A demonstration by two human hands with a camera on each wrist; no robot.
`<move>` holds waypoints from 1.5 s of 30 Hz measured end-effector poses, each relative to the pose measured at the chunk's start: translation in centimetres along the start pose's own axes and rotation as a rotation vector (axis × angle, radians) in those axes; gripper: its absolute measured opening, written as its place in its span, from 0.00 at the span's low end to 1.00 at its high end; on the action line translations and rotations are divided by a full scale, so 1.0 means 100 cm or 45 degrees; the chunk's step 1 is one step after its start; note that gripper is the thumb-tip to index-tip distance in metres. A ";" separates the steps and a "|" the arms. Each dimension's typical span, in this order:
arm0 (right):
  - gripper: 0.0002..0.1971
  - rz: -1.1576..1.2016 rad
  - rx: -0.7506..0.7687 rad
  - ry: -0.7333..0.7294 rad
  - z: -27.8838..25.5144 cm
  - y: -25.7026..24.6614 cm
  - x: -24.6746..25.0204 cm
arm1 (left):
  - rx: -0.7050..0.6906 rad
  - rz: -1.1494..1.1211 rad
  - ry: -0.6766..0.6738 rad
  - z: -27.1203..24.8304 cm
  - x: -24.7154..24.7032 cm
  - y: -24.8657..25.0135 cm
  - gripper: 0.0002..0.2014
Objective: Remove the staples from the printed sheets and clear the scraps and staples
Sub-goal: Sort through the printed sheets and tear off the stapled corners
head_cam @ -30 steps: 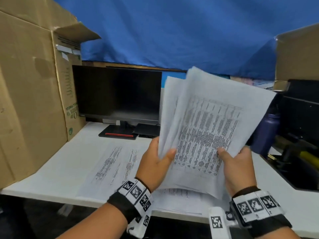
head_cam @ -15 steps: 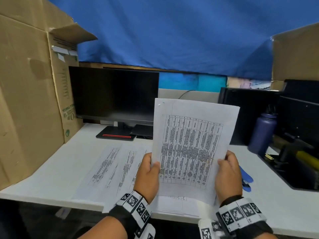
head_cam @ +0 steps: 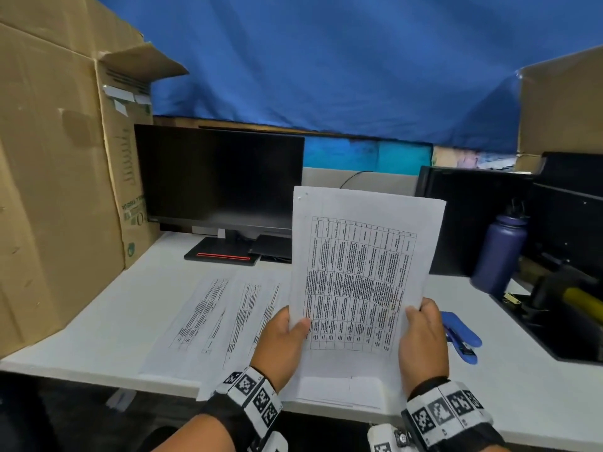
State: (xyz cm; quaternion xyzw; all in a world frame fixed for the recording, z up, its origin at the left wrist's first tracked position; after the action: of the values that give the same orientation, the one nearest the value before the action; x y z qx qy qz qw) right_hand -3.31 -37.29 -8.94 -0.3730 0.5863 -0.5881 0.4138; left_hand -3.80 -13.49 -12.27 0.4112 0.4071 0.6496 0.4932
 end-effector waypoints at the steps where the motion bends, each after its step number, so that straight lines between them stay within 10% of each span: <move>1: 0.12 0.002 0.007 -0.001 -0.001 0.000 -0.001 | -0.003 0.016 0.016 0.000 0.001 -0.001 0.08; 9: 0.07 -0.065 0.124 -0.146 0.002 -0.026 -0.015 | -0.007 -0.041 0.271 0.015 0.060 0.008 0.09; 14: 0.05 -0.932 0.324 -0.318 -0.004 0.000 -0.036 | 0.135 -0.469 0.557 0.022 0.153 -0.036 0.11; 21: 0.13 -1.546 -0.019 -0.419 0.027 0.041 -0.069 | 0.442 -0.839 0.638 0.014 0.246 -0.106 0.17; 26: 0.25 -1.849 -0.246 -0.390 0.062 0.068 -0.081 | 0.329 -0.934 0.646 0.020 0.253 -0.111 0.15; 36: 0.12 -1.672 -0.311 -0.281 0.077 0.065 -0.082 | 0.258 -1.001 0.511 0.024 0.250 -0.110 0.19; 45: 0.10 -0.905 0.129 0.030 0.052 -0.063 -0.054 | 0.247 -0.968 0.568 0.023 0.252 -0.114 0.19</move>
State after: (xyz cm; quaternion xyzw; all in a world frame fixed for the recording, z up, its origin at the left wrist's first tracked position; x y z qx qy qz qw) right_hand 3.23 -34.44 -2.18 -0.5260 0.3947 -0.7278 0.1946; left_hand -2.57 13.48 -18.81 0.1269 0.6847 0.4537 0.5561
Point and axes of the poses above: each hand's wrist, its own z-axis towards the middle knuckle, its own x-axis out of the back of the hand, y = z × x, the point moved 8 cm from there along z, towards the middle knuckle, and after that the axes turned 12 degrees about -x, right-handed, at the moved point
